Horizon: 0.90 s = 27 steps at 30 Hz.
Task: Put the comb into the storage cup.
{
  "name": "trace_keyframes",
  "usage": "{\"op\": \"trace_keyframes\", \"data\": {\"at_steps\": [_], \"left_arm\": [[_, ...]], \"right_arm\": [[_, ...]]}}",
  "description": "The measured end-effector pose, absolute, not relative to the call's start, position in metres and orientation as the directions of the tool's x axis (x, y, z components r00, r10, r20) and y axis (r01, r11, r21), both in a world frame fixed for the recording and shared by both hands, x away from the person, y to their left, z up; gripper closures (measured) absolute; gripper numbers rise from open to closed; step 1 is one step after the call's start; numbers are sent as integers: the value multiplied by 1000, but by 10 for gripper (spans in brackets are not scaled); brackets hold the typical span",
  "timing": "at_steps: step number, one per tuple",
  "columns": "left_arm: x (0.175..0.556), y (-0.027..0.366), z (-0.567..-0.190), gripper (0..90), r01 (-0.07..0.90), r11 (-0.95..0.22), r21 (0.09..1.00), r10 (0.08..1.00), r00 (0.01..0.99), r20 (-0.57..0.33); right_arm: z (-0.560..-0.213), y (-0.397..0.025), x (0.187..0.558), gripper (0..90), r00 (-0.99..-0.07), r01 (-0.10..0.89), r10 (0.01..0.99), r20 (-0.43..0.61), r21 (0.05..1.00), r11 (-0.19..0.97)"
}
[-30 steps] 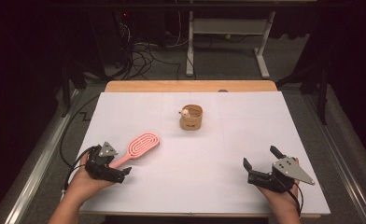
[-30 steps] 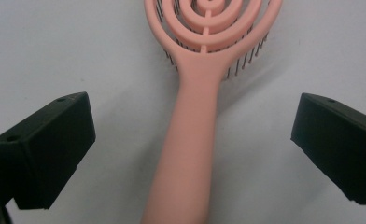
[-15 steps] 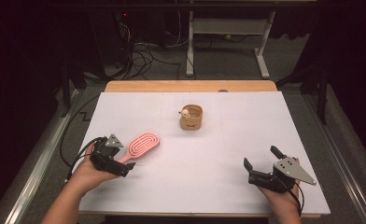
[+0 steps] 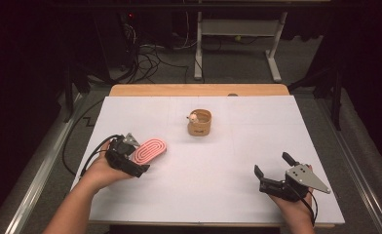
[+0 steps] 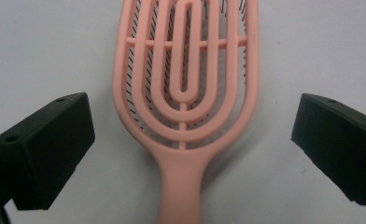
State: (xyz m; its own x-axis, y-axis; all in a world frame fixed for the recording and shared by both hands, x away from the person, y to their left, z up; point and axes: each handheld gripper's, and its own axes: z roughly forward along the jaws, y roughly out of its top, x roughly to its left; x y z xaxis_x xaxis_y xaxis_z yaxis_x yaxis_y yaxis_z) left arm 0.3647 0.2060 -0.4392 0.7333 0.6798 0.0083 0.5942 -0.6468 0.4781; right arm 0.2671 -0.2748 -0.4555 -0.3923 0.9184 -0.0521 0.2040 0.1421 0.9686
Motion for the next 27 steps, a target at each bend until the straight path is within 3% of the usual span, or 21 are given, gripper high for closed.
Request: {"op": "trace_keyframes", "data": {"at_steps": [27], "left_arm": [[392,185,-432,2,596,-674,435,661,750,-3]], "right_arm": [[-455,-275,267,4,-393,200,918,-50,970,138]]}}
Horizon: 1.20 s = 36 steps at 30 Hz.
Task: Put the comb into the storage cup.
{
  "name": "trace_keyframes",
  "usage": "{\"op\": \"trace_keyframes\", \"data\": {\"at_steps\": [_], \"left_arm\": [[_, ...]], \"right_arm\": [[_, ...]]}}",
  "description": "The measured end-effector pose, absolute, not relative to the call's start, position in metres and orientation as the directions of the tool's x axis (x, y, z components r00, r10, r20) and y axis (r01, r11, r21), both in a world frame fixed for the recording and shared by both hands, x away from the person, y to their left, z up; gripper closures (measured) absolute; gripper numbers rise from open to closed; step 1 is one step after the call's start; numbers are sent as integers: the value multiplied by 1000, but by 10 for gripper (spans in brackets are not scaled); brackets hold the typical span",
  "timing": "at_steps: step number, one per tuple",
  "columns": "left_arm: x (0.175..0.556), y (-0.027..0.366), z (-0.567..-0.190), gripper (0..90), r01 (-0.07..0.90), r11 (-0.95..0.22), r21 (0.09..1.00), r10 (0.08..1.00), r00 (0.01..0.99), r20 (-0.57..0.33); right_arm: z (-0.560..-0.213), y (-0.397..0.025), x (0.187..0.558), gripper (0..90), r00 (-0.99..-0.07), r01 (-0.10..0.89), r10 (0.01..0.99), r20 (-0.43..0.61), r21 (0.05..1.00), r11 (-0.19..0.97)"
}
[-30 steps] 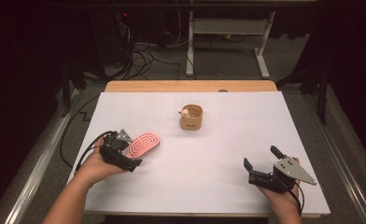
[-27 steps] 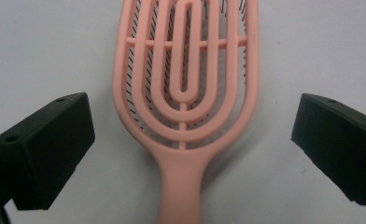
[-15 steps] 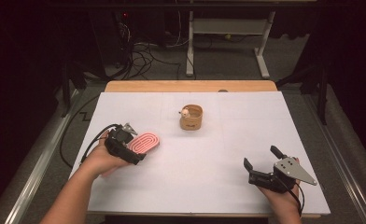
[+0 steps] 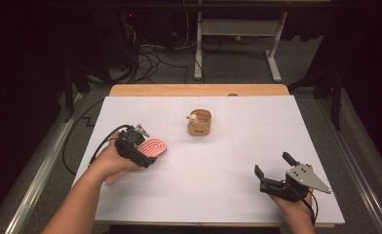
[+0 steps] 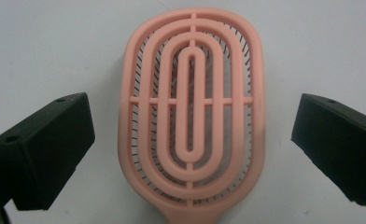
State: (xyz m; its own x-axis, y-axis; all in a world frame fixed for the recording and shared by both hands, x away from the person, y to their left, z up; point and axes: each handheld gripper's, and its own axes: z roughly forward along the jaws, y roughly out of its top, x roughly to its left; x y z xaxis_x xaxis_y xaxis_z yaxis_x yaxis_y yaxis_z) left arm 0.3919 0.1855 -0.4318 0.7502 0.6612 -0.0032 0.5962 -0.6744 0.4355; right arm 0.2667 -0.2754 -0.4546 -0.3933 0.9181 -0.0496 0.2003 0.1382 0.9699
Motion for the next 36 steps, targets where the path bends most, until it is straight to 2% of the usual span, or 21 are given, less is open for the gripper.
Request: {"op": "trace_keyframes", "data": {"at_steps": [8,10,13,24,28,36], "left_arm": [[395,186,-428,3,599,-668,441,659,752,-21],[394,183,-422,2,582,-689,432,650,760,13],[397,183,-417,3,586,-672,453,649,760,-20],[409,170,-441,5,612,-704,360,651,759,-16],[414,168,-447,28,622,-709,332,653,757,-21],[414,169,-447,157,622,-717,315,644,764,-42]], "right_arm": [[-455,-275,267,4,-395,203,918,-45,970,135],[-456,-275,268,4,-396,206,917,-46,969,137],[-456,-274,268,4,-396,208,917,-45,969,137],[-455,-274,267,4,-398,204,916,-42,970,133],[-456,-274,267,4,-401,203,915,-47,969,138],[-455,-274,267,4,-400,202,915,-44,970,135]]}}
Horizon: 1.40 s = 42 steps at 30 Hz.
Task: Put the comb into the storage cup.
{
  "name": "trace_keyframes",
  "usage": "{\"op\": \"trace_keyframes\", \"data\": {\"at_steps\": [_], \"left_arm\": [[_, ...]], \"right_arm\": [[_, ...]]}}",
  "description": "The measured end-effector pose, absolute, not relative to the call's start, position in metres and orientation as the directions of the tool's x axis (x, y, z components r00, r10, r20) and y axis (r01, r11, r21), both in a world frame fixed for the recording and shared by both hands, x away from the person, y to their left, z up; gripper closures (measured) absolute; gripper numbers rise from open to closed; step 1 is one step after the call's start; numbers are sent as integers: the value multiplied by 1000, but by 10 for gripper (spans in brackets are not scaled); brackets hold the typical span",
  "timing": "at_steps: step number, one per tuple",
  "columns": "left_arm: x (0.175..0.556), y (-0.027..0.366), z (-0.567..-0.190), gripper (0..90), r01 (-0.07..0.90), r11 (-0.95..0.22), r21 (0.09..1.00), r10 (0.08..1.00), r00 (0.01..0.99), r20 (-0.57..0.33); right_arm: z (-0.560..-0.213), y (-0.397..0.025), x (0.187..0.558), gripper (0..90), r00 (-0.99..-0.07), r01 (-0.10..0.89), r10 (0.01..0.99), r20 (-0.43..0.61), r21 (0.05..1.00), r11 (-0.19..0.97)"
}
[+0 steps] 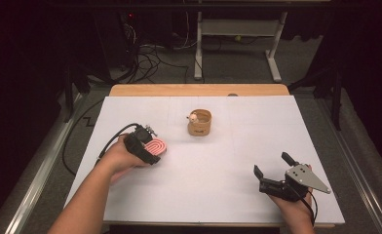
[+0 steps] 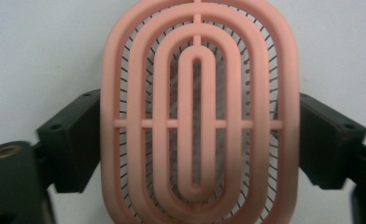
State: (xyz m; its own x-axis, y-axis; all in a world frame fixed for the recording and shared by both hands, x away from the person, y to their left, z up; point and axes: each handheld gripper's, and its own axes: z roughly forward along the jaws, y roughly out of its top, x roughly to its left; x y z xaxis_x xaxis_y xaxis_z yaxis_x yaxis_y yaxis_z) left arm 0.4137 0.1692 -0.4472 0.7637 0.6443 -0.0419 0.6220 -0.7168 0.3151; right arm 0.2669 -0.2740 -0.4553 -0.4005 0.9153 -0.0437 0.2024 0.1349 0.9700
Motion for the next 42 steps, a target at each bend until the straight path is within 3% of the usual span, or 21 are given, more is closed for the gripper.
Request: {"op": "trace_keyframes", "data": {"at_steps": [3,34,42], "left_arm": [[413,170,-446,189,619,-719,315,641,766,-42],[414,171,-444,201,647,-696,312,666,744,-55],[409,172,-438,203,642,-675,362,670,739,-61]], "right_arm": [[-455,-273,267,4,-401,202,915,-46,970,137],[-455,-273,267,4,-399,204,916,-42,970,133],[-455,-274,267,4,-396,204,917,-39,970,129]]}}
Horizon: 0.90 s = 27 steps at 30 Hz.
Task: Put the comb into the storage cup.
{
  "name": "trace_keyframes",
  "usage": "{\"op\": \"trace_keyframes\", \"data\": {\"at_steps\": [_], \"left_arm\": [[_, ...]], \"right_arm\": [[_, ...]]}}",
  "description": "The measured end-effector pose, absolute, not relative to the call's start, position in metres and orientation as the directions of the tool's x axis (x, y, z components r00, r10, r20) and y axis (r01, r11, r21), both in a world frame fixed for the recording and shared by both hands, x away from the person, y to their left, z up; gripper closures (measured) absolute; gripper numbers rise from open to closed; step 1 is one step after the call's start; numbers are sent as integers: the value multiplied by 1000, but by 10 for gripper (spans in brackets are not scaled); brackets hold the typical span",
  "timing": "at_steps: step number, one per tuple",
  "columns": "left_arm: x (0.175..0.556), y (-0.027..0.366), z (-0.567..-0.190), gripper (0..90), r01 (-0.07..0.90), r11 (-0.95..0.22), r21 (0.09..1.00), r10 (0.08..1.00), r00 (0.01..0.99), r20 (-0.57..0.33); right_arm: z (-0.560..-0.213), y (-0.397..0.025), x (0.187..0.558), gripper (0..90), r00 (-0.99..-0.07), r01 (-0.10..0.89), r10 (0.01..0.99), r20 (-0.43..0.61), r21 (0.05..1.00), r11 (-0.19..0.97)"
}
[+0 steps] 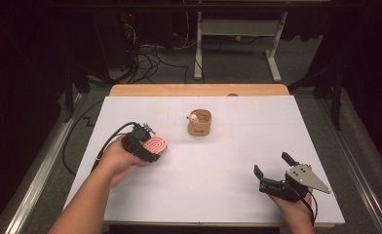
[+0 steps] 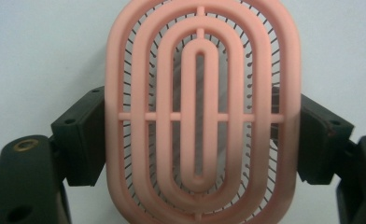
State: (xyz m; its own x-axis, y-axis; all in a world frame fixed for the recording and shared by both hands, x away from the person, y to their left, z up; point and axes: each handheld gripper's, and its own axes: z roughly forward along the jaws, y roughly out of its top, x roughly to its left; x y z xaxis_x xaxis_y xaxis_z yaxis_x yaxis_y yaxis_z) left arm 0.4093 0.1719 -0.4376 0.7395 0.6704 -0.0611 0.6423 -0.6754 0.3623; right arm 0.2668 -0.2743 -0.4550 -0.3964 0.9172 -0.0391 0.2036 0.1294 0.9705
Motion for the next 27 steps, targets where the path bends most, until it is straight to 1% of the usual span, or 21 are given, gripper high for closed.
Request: {"op": "trace_keyframes", "data": {"at_steps": [4,10,22,27], "left_arm": [[406,172,-435,203,635,-673,380,672,739,-45],[400,174,-431,204,622,-653,433,678,734,-32],[387,186,-424,204,595,-584,552,692,720,-45],[381,193,-421,204,585,-534,610,707,705,-57]], "right_arm": [[-455,-275,266,4,-394,204,918,-35,971,124],[-454,-275,266,4,-392,205,919,-30,972,119],[-455,-275,266,4,-390,207,920,-26,972,115],[-454,-275,265,4,-390,206,921,-26,972,114]]}}
